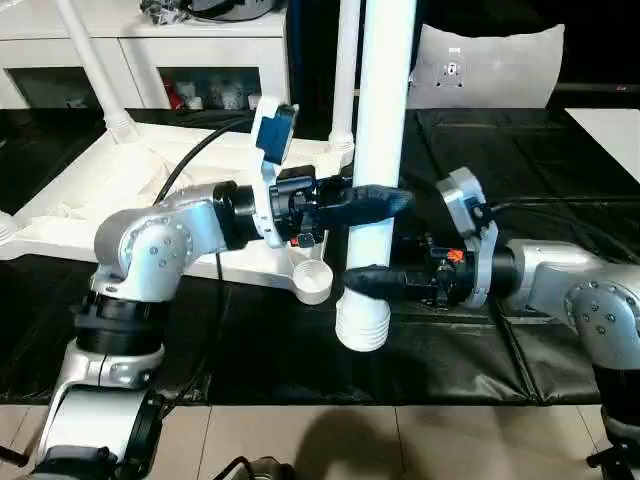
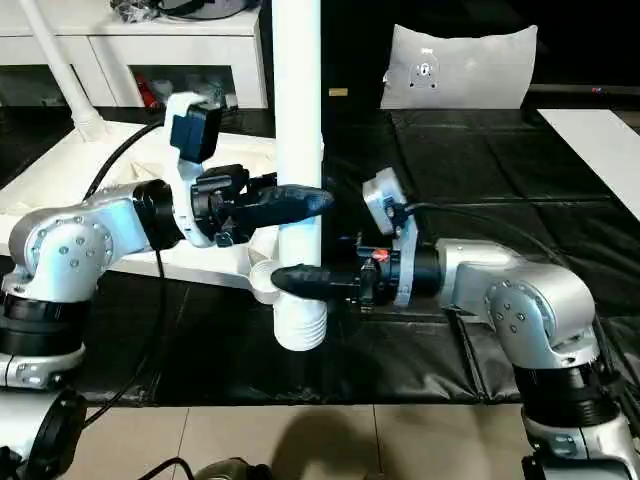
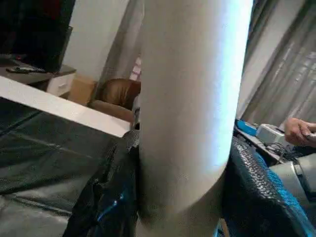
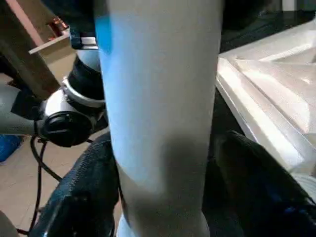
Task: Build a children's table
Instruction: Pick table leg
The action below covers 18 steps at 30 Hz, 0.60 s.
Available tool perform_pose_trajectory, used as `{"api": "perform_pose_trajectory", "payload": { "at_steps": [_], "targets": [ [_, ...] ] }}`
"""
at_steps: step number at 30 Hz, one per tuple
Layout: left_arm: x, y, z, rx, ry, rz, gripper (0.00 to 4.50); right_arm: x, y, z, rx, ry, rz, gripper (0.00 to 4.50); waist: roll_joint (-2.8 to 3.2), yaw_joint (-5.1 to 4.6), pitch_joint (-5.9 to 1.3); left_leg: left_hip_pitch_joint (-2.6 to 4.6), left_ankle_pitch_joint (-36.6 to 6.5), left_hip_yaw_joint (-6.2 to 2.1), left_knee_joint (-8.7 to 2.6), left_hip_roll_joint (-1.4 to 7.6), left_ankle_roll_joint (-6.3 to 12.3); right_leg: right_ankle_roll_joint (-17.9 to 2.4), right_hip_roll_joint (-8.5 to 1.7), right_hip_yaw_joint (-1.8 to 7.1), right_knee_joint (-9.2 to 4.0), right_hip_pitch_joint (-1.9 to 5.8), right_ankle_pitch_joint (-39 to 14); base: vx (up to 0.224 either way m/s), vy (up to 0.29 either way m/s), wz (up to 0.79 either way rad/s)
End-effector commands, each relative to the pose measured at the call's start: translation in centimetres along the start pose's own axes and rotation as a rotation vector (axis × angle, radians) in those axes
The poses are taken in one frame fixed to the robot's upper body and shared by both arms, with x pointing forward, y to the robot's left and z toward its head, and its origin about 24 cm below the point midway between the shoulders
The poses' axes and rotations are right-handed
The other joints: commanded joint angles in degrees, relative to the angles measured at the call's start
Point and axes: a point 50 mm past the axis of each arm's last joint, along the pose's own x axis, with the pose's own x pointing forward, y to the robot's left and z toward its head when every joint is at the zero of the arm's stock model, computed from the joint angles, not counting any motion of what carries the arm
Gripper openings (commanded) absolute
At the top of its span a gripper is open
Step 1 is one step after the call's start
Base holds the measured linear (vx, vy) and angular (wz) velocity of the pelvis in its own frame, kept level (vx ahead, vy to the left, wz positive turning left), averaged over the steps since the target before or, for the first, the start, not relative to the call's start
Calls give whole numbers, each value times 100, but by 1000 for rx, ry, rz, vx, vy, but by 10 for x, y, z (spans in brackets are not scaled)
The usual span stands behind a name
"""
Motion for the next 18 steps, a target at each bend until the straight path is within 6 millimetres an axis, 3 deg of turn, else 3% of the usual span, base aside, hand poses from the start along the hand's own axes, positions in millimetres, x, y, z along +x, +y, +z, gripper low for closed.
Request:
{"api": "perform_pose_trajectory", "payload": {
  "at_steps": [1, 12, 18],
  "targets": [
    [5, -4, 5, 16, 9, -50, 188, 2, 2, 4, -14, 13, 14, 282, -74, 7, -398, 249, -1330, -224, -491, 595, -184, -1572, -394, 208, -330, 166, -995, 0, 0, 0],
    [3, -4, 5, 15, 20, -60, 188, 7, 5, 0, 10, 36, 71, 199, -93, 15, -401, 252, -1302, -221, -493, 600, -199, -1579, -400, 207, -322, 167, -970, 0, 0, 0],
    [3, -3, 5, 23, 20, -49, 188, 8, 5, -3, 14, 45, 71, 190, -95, 20, -398, 250, -1308, -217, -490, 595, -206, -1566, -407, 211, -331, 165, -1027, 0, 0, 0]
  ]
}}
